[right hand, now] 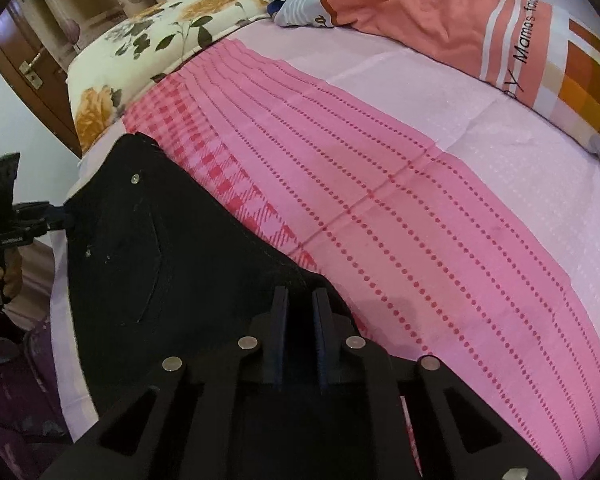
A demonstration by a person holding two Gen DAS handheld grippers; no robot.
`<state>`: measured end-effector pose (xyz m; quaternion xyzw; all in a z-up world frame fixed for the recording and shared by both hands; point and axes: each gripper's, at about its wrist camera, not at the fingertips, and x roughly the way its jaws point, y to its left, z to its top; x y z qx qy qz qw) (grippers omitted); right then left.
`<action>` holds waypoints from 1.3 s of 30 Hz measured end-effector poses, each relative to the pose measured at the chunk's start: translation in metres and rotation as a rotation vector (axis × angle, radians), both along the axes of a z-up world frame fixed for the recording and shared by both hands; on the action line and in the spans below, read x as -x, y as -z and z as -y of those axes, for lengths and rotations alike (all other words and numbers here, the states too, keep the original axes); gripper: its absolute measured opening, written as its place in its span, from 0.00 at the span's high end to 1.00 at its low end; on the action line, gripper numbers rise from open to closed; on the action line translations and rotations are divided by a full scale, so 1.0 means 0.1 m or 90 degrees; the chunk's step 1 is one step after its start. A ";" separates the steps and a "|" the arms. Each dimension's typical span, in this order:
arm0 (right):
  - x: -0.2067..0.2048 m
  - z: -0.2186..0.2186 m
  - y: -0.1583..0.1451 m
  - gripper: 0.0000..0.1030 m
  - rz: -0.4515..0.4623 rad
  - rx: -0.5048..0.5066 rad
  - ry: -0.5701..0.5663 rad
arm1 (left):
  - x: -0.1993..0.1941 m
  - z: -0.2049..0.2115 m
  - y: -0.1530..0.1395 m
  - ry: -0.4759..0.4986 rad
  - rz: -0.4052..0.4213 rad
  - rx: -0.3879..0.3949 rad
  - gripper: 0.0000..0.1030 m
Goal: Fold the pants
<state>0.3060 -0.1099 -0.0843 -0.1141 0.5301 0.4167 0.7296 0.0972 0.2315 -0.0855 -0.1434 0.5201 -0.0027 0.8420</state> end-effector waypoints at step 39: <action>-0.07 0.04 0.13 0.90 -0.053 -0.062 0.032 | 0.00 -0.01 0.01 -0.009 0.016 -0.009 0.65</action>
